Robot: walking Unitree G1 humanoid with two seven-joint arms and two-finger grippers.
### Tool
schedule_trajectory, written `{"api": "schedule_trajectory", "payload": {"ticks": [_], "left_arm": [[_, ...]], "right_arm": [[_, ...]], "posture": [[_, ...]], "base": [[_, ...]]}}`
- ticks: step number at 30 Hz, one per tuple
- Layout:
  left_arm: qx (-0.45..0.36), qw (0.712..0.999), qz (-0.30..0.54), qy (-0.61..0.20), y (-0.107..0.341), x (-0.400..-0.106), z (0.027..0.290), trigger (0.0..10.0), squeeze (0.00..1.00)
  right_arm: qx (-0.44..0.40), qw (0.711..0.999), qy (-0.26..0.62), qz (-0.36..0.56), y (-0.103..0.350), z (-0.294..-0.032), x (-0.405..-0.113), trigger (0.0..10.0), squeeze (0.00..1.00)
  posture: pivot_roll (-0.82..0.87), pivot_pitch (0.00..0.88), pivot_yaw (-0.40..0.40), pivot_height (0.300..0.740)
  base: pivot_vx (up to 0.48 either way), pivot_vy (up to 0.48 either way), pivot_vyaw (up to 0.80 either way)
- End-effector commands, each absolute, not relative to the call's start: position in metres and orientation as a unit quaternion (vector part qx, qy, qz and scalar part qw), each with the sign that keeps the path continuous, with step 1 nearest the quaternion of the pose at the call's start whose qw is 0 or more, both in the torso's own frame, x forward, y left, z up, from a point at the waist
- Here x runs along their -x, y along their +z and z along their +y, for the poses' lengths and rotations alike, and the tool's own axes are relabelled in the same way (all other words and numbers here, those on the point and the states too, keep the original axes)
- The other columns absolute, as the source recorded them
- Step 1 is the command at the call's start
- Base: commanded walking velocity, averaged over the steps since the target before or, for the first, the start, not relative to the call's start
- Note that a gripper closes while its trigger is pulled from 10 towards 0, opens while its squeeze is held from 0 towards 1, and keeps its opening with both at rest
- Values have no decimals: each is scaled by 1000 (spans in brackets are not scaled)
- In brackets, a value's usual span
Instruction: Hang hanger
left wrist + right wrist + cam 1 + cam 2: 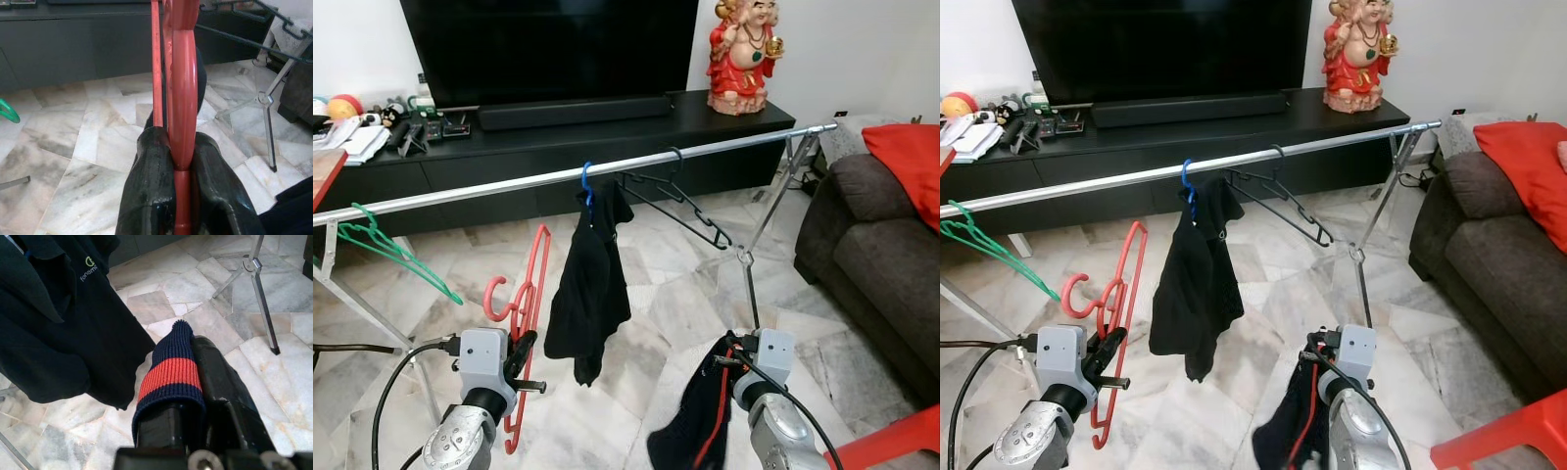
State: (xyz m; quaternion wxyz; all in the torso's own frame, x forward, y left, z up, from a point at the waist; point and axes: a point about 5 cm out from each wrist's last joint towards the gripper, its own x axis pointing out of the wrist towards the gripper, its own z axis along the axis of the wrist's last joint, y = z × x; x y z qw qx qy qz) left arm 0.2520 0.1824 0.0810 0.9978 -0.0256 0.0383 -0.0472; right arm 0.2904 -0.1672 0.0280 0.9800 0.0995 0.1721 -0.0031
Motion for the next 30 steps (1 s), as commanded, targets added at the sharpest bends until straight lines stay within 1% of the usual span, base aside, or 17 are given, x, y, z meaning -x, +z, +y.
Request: {"api": "schedule_trajectory", "payload": {"ticks": [1,9,23,30], "left_arm": [[23,998,43,-44,81,-251,185,10000,0],[22,998,43,-47,81,-252,184,10000,0],[16,997,37,-61,83,-253,182,10000,0],[27,997,37,-62,83,-253,181,10000,0]], "right_arm": [[-103,982,0,159,34,-164,-295,10000,0],[-103,982,-4,159,33,-165,-294,10000,0],[-103,982,-9,158,33,-166,-295,10000,0],[-104,982,-14,157,34,-168,-295,10000,0]], "posture": [[74,42,-15,740],[68,42,-12,740],[72,40,-10,740],[73,40,-10,740]], "base": [[0,480,0],[0,463,0],[0,0,0],[0,0,0]]}}
